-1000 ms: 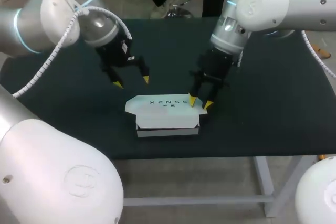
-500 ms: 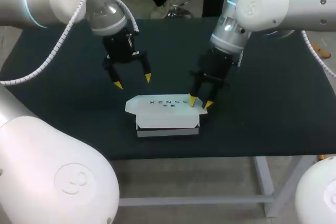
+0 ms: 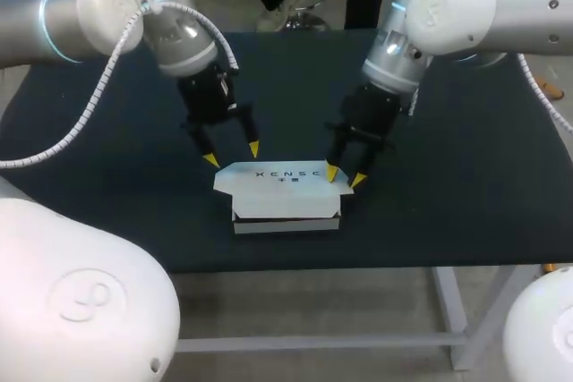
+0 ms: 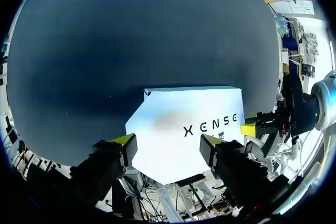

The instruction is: Assemble the packaging by folding the flat box into shape, placing the metal phone stand inside, and closing the box properly

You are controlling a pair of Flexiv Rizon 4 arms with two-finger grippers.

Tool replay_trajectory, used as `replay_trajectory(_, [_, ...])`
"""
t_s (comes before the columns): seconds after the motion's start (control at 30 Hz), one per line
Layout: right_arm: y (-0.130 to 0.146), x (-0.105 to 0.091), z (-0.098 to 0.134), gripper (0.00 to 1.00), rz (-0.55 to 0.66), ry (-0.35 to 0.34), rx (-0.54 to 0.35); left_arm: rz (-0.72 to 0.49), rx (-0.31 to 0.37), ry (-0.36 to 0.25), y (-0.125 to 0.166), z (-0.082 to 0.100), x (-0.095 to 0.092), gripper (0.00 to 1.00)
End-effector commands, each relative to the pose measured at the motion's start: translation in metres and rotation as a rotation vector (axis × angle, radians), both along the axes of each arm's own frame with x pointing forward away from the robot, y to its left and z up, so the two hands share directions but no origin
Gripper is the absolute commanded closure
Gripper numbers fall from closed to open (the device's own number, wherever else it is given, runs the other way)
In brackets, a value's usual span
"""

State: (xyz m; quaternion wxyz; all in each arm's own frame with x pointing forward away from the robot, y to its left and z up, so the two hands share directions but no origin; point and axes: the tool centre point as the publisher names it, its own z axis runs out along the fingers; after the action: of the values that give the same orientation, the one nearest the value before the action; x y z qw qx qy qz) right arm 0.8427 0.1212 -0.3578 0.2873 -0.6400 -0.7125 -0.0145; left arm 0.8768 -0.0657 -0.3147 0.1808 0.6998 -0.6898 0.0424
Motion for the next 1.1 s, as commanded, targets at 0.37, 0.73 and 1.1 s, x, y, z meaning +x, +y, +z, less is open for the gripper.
replay_trajectory(0.37, [0.006,-0.001,-0.002,0.51,0.001,0.011,0.003,0.022,0.02,-0.026,-0.003,-0.011,-0.019,0.25])
replay_trajectory(0.73, [0.005,-0.002,-0.001,0.51,-0.027,0.012,-0.002,0.108,0.064,-0.054,-0.008,-0.021,-0.029,0.34])
replay_trajectory(1.1, [0.006,-0.005,-0.002,0.51,-0.053,0.012,-0.003,0.115,0.066,-0.081,-0.011,-0.031,-0.036,0.31])
